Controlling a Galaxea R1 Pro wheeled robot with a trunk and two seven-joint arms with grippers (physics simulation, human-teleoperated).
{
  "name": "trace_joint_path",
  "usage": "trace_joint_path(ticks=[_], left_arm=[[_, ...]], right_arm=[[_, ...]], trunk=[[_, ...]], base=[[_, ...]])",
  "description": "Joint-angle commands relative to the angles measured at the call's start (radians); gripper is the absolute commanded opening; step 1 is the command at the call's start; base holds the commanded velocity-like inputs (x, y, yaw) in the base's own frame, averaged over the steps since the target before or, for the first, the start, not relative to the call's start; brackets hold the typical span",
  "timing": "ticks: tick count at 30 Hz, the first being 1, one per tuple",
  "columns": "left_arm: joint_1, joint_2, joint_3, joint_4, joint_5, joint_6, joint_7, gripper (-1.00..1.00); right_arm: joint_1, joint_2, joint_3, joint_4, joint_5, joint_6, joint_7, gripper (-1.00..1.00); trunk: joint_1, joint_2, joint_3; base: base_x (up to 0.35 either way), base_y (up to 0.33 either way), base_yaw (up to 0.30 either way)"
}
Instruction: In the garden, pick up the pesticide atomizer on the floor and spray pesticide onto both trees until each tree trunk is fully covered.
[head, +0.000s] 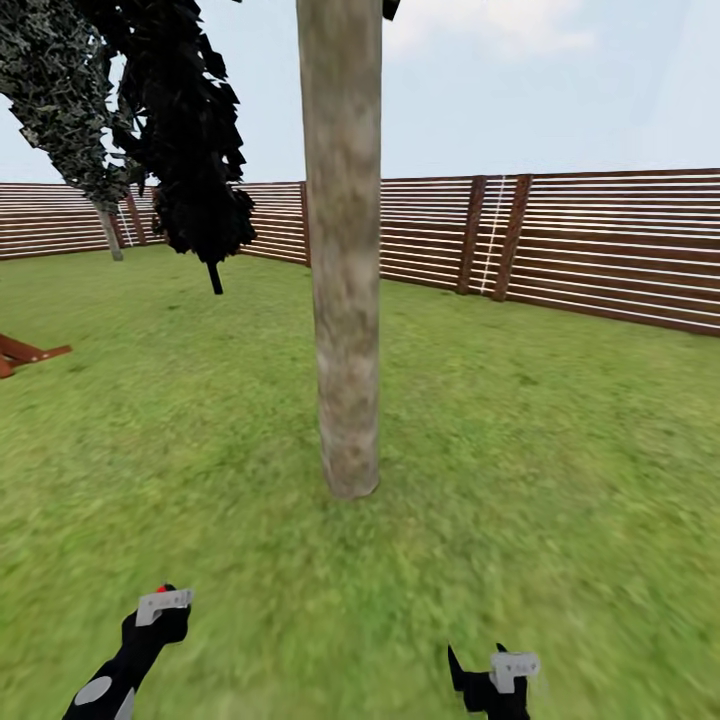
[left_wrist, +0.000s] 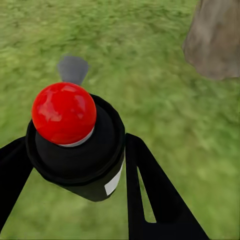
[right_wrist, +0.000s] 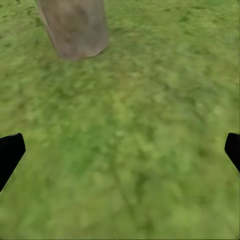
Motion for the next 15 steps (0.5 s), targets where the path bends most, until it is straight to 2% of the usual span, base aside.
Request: trace_joint_path(ticks=[1, 8, 15], left_arm=[[0.0, 0.0, -0.001, 0.0, 0.0, -0.002, 0.0, -1.0], [0.0, -0.002, -0.003, 0.001, 0.001, -0.004, -0.008, -1.0], [0.0, -0.003, -0.003, 0.001, 0.001, -0.004, -0.009, -1.0]], right_arm=[[0.0, 0.0, 0.003, -0.013, 0.0, 0.0, 0.001, 1.0], [0.0, 0.002, 0.005, -0.012, 0.001, 0.0, -0.001, 1.0], [0.0, 0.002, 0.005, -0.012, 0.001, 0.0, 0.0, 1.0]], trunk=[[0.0, 0.0, 0.0], [0.0, 0.0, 0.0], [0.0, 0.0, 0.0]], base=[[0.337, 0.0, 0.0], [0.33, 0.0, 0.0], [0.046, 0.0, 0.0]])
